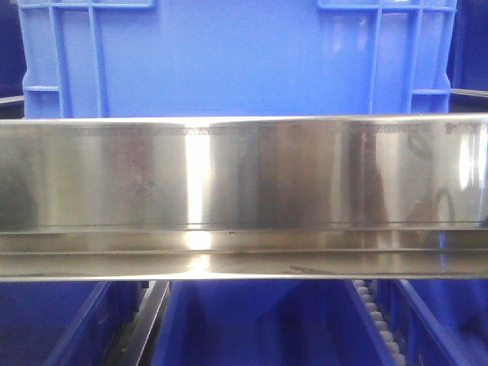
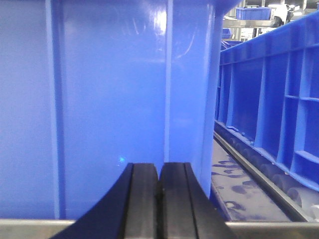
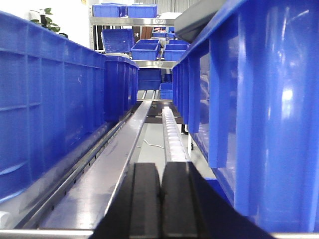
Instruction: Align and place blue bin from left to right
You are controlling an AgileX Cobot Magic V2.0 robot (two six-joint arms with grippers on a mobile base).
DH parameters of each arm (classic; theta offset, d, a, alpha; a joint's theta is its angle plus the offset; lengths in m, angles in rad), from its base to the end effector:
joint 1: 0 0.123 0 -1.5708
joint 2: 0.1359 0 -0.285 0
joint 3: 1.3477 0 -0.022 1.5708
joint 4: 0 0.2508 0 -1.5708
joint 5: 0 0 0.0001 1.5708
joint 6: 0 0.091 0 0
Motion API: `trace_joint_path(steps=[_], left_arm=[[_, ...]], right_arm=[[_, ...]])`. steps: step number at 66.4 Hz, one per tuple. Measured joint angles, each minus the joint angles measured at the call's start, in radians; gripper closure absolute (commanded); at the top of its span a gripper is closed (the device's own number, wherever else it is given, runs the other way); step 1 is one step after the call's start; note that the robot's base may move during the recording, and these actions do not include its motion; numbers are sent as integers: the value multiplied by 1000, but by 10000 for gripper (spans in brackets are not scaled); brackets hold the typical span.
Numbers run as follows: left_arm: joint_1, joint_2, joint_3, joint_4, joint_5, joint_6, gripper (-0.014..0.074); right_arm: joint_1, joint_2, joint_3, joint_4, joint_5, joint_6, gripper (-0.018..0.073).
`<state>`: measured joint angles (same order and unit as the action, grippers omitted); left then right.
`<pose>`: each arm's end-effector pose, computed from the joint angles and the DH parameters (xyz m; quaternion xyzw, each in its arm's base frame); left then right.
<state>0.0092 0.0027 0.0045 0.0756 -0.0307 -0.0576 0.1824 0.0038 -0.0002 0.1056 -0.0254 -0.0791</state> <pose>0.0564 0.0003 0.2143 0.0038 0.6669 0.0093 0.7451 0.0554 0.0100 0.2153 -0.0510 0.6656 0.0767 0.7406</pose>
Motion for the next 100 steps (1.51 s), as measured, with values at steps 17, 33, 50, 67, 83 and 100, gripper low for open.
trace_joint_path(steps=[17, 33, 50, 67, 83, 100], left_arm=[[0, 0, 0, 0, 0, 0, 707], [0, 0, 0, 0, 0, 0, 707], [0, 0, 0, 0, 0, 0, 707], [0, 0, 0, 0, -216, 0, 707], [0, 0, -50, -2, -395, 0, 707], [0, -2, -324, -2, -50, 0, 707]], right_arm=[[0, 0, 0, 0, -2, 0, 645], [0, 0, 0, 0, -4, 0, 645], [0, 0, 0, 0, -10, -4, 645], [0, 0, 2, 0, -135, -7, 645], [0, -2, -20, 0, -457, -7, 645], [0, 22, -303, 0, -161, -7, 645]])
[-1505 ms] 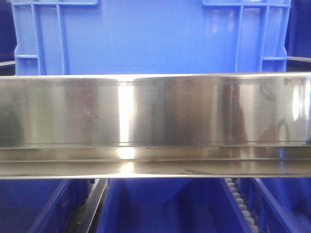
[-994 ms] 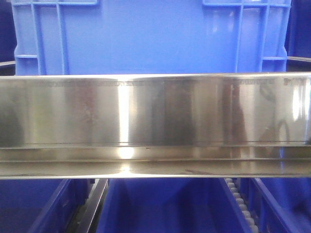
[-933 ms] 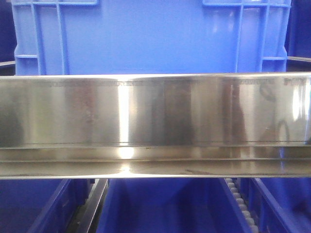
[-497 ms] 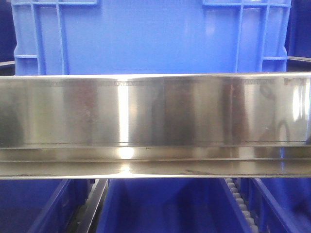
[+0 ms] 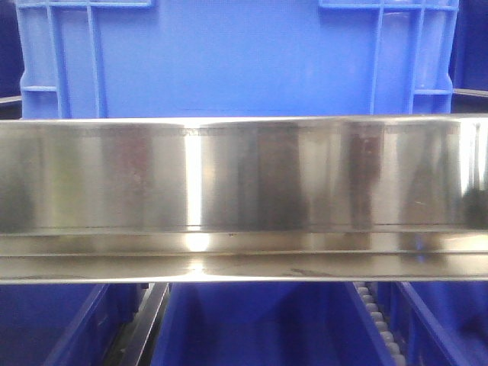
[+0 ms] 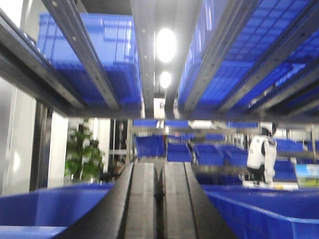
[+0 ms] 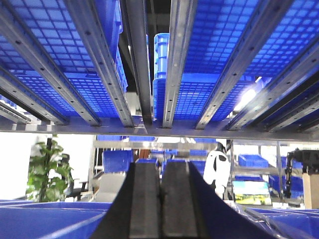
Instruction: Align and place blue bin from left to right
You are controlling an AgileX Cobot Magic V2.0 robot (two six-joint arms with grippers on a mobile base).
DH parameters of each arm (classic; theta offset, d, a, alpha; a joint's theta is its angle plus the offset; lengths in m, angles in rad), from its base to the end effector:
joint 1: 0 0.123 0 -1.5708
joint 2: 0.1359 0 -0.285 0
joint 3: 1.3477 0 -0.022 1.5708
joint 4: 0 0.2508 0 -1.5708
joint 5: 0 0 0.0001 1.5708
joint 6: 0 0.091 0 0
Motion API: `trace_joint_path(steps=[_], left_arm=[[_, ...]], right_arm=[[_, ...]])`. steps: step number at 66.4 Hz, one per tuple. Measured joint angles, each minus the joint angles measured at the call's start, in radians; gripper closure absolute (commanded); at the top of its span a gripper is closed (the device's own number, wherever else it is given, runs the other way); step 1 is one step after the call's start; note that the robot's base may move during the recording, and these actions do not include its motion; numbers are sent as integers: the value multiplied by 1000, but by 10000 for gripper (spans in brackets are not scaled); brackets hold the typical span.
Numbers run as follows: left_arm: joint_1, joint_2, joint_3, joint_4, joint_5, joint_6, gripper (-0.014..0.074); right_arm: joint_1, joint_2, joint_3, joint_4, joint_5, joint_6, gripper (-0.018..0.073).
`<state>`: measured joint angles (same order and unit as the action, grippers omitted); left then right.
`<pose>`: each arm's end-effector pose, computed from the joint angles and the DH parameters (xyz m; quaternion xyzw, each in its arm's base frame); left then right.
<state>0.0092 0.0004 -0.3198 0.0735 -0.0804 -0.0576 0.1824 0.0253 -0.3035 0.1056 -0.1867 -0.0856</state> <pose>0.0198 -0.0003 0.3236 0.0042 0.5158 0.0091 0.8566 0.0226 0.0024 0.3265 -0.0315 0.4871 0.0826 0.8689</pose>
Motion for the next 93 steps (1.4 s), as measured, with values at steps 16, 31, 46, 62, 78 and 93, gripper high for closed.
trace_joint_path(steps=[16, 31, 46, 62, 78, 93], left_arm=[[0, 179, -249, -73, 299, 0, 707], [0, 455, -465, -111, 468, 0, 707], [0, 643, -556, -114, 434, 0, 707], [0, 730, -562, -114, 366, 0, 707], [-15, 929, -762, -119, 507, 1, 707], [-114, 1146, -995, -56, 572, 1, 707]], right_arm=[[0, 194, -222, 0, 234, 0, 645], [0, 413, -448, 0, 484, 0, 645], [0, 617, -607, 0, 616, 0, 645], [0, 713, -619, 0, 615, 0, 645], [0, 884, -778, 41, 736, 17, 627], [22, 1086, -918, 43, 774, 86, 608]])
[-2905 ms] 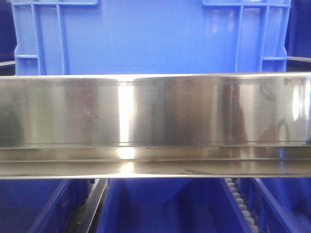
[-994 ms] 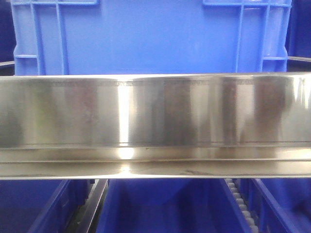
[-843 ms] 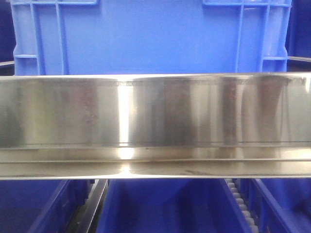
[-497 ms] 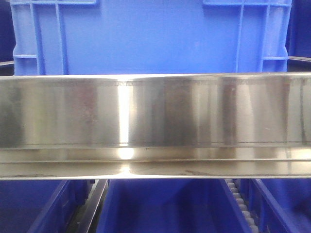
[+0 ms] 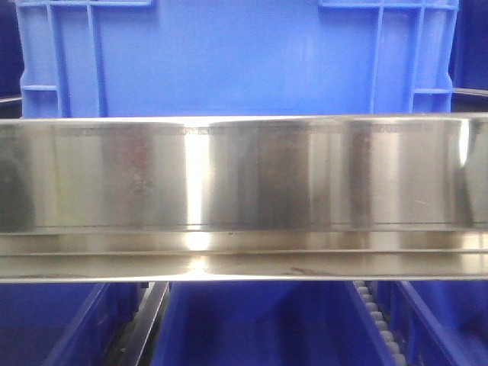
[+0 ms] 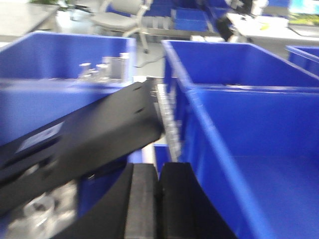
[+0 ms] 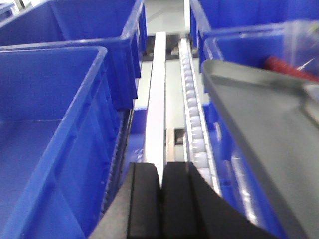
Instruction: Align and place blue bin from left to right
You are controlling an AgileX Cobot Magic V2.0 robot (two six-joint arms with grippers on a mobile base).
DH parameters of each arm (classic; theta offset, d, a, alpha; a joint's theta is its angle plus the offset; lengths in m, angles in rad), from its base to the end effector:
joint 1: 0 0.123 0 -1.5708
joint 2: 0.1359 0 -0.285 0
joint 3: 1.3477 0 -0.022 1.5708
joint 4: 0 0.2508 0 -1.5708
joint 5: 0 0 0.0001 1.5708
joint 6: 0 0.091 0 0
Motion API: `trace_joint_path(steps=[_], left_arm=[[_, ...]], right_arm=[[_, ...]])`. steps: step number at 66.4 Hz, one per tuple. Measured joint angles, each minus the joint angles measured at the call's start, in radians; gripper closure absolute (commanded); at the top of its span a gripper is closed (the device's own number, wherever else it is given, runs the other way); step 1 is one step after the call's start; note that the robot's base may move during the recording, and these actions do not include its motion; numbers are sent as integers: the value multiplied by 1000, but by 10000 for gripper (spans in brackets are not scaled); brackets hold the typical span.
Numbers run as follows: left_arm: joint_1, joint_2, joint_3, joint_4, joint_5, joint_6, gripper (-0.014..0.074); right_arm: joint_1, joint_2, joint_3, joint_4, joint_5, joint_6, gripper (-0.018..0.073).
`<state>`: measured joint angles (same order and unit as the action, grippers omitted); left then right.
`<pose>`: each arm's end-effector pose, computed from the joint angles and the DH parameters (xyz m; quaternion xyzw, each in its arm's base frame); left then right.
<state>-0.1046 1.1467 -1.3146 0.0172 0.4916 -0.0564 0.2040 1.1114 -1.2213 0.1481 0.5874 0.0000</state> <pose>0.2433 -0.0248 0.4594 0.0224 0.7853 -0.0419 0.6174 0.2287 0.0549 0.4297 -0.0562 0.8271 0.1245 0.5452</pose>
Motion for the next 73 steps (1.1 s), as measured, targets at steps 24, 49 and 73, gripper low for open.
trace_joint_path(steps=[24, 49, 73], left_arm=[[-117, 321, -317, 141, 191, -197, 707], [-231, 518, -588, 242, 440, -308, 707], [-244, 548, -596, 214, 452, -314, 707]], right_arm=[[224, 261, -245, -223, 103, 192, 608], [266, 500, -546, -235, 342, 286, 608], [268, 612, -704, -212, 444, 288, 255]])
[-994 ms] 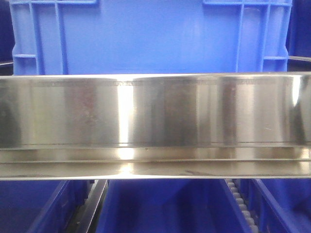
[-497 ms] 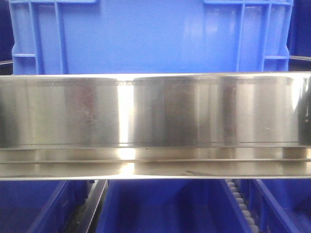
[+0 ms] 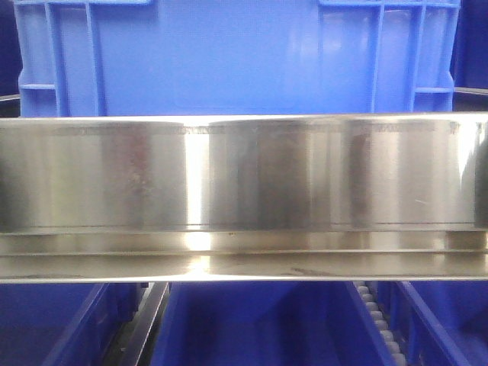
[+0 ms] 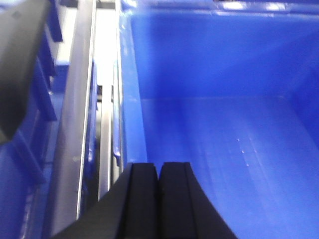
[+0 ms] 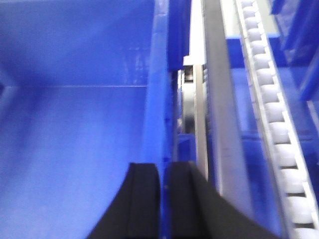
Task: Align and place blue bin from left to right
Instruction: 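Close both grippers on opposite side walls of the large blue bin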
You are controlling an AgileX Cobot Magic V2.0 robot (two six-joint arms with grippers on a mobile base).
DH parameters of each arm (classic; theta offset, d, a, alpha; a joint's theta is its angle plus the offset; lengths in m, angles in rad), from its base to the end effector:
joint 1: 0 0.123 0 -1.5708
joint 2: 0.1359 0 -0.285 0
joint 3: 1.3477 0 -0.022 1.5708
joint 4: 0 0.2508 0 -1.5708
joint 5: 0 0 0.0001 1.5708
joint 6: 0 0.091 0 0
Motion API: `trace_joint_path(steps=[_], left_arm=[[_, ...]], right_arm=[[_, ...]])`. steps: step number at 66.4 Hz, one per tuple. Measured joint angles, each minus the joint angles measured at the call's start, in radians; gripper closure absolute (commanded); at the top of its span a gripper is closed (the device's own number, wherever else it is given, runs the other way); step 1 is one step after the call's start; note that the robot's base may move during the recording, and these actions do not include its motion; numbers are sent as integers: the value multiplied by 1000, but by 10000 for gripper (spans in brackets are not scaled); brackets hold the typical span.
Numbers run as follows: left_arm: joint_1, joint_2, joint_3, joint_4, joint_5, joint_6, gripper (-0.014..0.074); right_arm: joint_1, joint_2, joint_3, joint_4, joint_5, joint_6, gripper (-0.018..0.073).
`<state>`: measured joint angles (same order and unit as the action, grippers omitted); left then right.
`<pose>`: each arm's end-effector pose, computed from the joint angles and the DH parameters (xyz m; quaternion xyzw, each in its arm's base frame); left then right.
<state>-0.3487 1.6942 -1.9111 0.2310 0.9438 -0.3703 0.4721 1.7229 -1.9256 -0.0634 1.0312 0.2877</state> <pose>0.3612 -0.1133 0.4420 0.0089 0.8878 -0.0504 0.4574 0.3425 0.1693 0.4277 -0.0882 0.9105 0.1201 0.3857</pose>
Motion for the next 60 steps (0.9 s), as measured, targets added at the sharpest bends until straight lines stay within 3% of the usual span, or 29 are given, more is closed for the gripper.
trace_joint_path(steps=[16, 34, 60], left_arm=[[0, 0, 0, 0, -2, 0, 707], [0, 0, 0, 0, -4, 0, 707], [0, 0, 0, 0, -4, 0, 707]], right_arm=[[6, 32, -8, 0, 7, 0, 356], [12, 93, -8, 4, 9, 0, 290], [19, 107, -8, -4, 2, 0, 291]])
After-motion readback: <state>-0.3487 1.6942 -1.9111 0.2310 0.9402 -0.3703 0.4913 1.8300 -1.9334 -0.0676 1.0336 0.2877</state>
